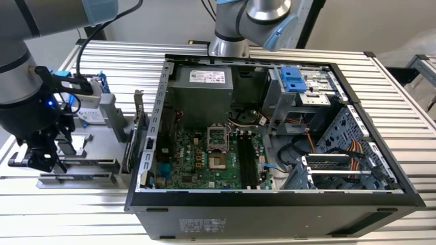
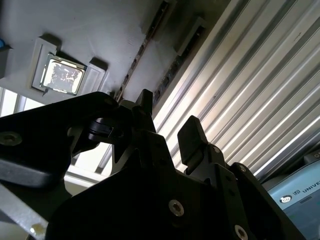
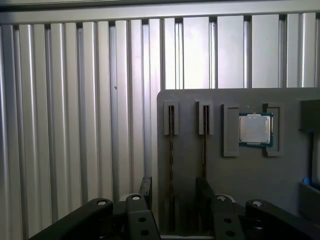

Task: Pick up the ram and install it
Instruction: 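Pick up the ram and move it above insertion slot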

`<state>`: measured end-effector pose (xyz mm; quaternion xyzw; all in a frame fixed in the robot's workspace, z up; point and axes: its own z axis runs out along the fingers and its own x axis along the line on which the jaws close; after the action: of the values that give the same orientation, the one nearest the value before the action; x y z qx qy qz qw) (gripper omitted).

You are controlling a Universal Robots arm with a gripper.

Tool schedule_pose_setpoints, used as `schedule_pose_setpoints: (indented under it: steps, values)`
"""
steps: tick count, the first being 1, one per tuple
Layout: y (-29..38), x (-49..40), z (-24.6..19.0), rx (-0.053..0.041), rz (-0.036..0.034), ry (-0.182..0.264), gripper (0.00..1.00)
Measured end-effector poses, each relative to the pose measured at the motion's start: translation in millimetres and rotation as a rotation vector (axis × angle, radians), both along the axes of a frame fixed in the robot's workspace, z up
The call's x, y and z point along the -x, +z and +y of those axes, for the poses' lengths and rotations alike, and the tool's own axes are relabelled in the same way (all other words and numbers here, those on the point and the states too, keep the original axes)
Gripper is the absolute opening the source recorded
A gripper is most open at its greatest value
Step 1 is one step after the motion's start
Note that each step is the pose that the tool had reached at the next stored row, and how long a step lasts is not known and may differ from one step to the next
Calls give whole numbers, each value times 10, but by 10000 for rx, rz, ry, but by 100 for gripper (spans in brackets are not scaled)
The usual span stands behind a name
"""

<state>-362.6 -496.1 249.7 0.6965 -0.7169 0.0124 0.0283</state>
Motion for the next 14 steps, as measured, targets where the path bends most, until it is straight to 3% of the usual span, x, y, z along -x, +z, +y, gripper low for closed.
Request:
schedule_pose_setpoints:
  steps: [14]
  values:
    - [-35, -1, 0, 1, -1, 38, 100]
